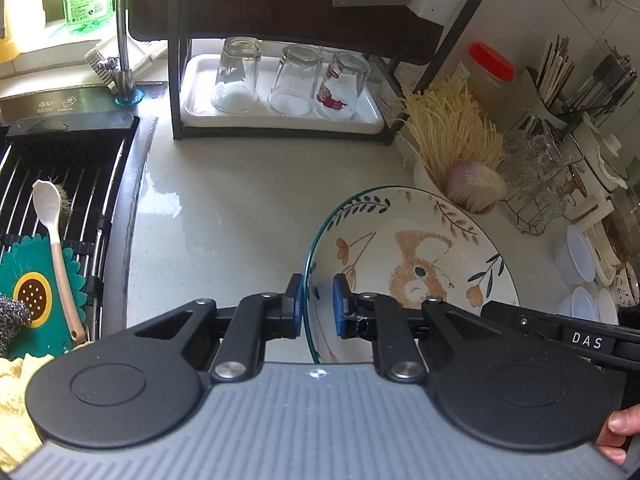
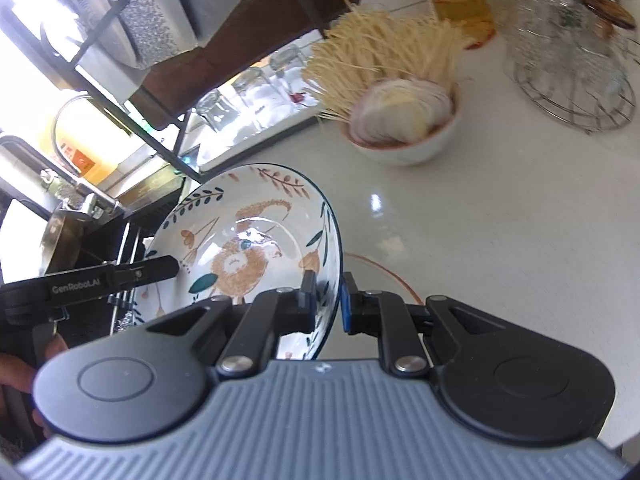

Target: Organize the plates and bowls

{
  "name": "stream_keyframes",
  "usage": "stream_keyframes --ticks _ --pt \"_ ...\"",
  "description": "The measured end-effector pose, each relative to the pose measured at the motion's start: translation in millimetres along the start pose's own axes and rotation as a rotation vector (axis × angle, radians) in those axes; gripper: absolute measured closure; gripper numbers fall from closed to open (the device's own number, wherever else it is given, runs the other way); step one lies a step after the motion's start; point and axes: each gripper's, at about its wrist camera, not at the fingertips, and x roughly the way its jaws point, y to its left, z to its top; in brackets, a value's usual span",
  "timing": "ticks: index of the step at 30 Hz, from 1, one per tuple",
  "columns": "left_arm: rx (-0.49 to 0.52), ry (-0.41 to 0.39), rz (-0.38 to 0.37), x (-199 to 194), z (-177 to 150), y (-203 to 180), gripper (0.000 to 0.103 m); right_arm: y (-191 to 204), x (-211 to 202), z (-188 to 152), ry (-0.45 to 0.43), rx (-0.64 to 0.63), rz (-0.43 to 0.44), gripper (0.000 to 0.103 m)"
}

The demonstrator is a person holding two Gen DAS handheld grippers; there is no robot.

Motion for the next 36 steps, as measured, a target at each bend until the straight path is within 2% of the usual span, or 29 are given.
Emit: stream_keyframes --ticks 14,20,25,29,36 --pt "0.051 0.065 -0.017 4 -34 -27 0.086 -27 -26 -35 0.009 0.055 -0.042 0.087" --pt "0.089 0.112 -0.006 14 -48 -35 0.085 -30 -27 -46 0.015 0.035 -0.083 0.086" --pt "0.09 0.141 0.003 23 -52 -34 0.084 -28 -23 -53 0.003 0.011 -0.102 0.086" --pt "0.161 0.161 0.049 30 -54 -43 0.084 -25 -17 -56 0.003 -0.01 -0.146 0.086" --pt "0.149 0.168 0.04 37 -52 -39 0.085 -23 -16 -58 -0.021 -0.033 -0.165 0.085"
